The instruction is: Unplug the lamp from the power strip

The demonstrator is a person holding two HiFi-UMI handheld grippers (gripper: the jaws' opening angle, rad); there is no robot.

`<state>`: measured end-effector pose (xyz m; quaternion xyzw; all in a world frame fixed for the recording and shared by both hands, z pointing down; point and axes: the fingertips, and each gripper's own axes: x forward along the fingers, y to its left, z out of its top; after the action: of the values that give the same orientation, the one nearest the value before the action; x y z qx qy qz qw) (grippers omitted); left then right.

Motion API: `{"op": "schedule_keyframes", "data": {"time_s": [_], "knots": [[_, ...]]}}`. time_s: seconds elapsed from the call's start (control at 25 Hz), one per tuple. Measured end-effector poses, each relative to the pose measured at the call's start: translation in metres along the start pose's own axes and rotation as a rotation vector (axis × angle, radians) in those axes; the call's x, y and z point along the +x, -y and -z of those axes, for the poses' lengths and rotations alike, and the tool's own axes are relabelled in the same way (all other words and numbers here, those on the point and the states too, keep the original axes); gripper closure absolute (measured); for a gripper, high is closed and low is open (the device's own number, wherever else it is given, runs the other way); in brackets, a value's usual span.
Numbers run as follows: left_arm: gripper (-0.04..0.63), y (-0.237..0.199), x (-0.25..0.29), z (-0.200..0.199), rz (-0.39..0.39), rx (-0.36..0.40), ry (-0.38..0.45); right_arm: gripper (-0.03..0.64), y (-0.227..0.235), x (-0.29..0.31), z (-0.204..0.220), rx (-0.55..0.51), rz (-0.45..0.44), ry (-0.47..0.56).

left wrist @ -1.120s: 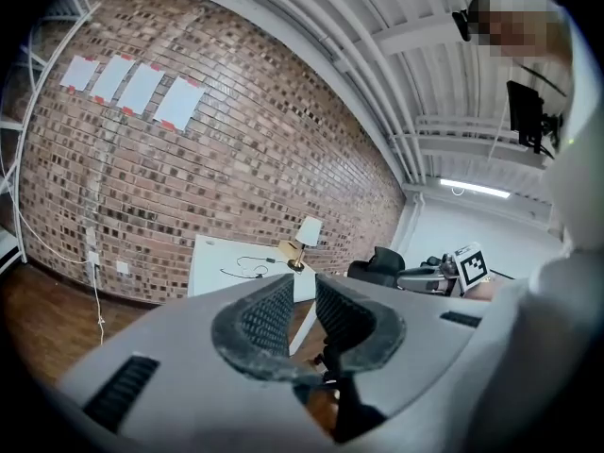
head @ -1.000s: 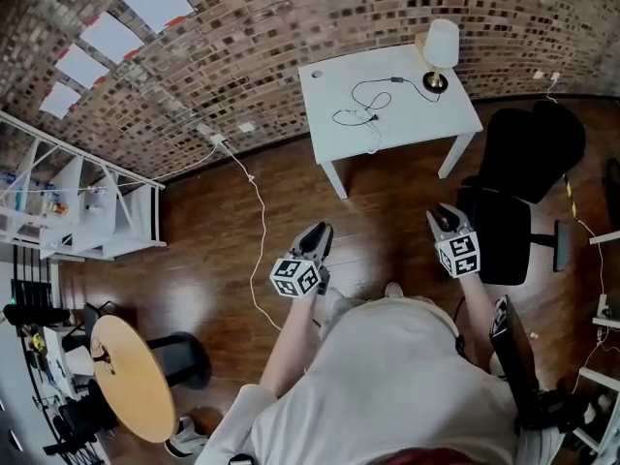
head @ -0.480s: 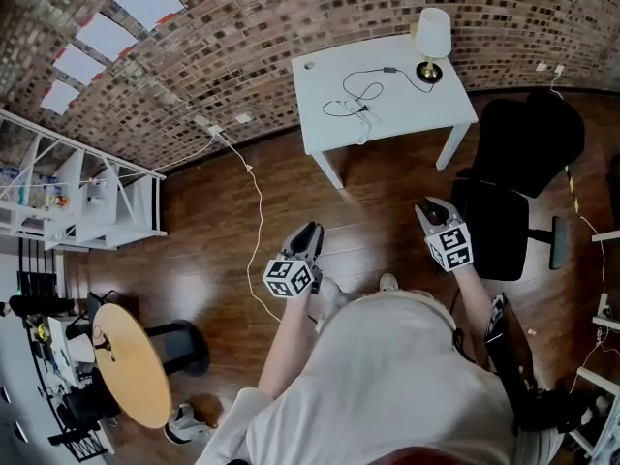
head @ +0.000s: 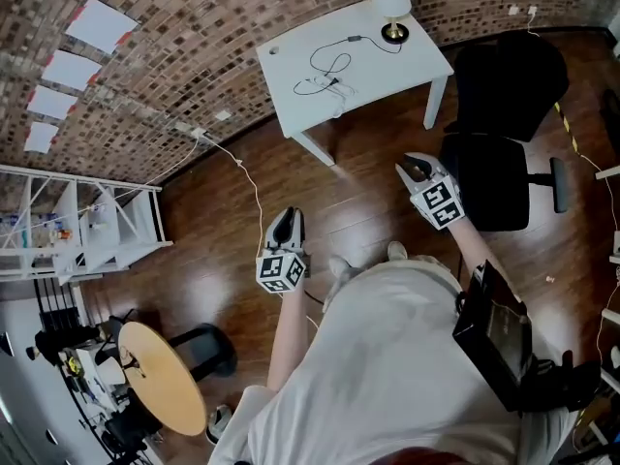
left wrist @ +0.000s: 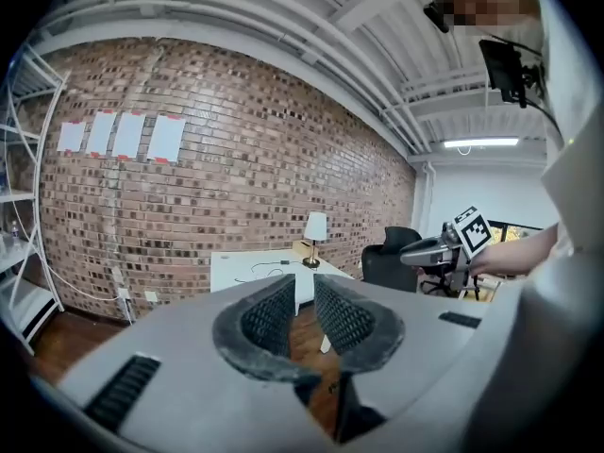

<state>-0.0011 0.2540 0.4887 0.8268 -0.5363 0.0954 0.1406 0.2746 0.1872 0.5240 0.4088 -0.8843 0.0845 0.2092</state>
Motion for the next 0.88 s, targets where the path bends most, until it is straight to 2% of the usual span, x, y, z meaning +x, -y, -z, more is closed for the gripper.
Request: {"op": "schedule_keyframes", "data": {"time_s": [0.24,0.72,0.88], "knots": [[0.530,0.001,0.004,0.012,0.002,0.015,-0.038,0.534,-0.004,0.005,0.011,-0.003,-0.022,-0.024],[0.529,0.014,0.012,0.064,0.035,-0.060,-0.142,0.554,-0.004,0.005,0.066,0.082,-0.017,-0.104],[0.529,0.016,0.008,0.080,0.038,-0.079,-0.184,0.600,-0.011,0.002,0.080,0.087,-0.027,-0.151]]}}
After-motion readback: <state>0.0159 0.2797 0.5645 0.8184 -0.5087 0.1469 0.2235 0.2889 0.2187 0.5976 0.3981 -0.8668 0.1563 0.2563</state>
